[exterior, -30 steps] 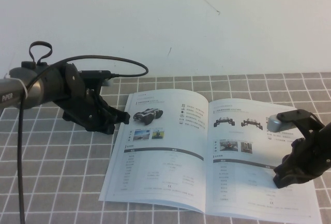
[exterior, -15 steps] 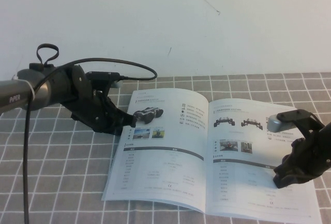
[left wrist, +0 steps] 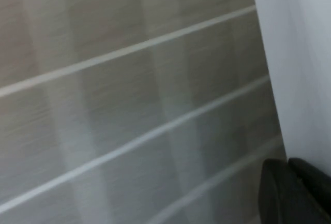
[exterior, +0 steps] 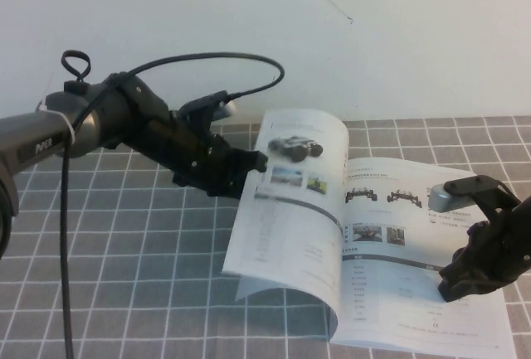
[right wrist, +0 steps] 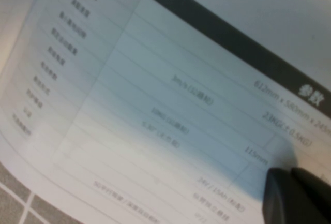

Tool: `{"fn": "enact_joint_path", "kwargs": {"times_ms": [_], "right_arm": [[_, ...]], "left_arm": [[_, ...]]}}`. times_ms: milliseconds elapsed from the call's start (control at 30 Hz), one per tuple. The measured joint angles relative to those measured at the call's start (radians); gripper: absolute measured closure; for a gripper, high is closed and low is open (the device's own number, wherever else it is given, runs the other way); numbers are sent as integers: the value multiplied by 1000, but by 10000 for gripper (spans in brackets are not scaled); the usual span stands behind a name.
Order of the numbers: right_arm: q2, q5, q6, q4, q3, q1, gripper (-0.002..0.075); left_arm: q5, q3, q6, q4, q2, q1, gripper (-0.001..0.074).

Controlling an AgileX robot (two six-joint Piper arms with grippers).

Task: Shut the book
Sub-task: 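Close the open booklet and leave it lying on the table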

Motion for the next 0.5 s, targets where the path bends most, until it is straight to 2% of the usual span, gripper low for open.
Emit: {"fn": "enact_joint_path", "kwargs": {"times_ms": [267,500], "right_arm": [[-39,0,30,-50,-18,0,729],[-312,70,303,-383,-140,0,729]], "left_arm": [[128,-95,96,-222,0,-88,738],[152,-121,107,-239,0,-172,738]]}}
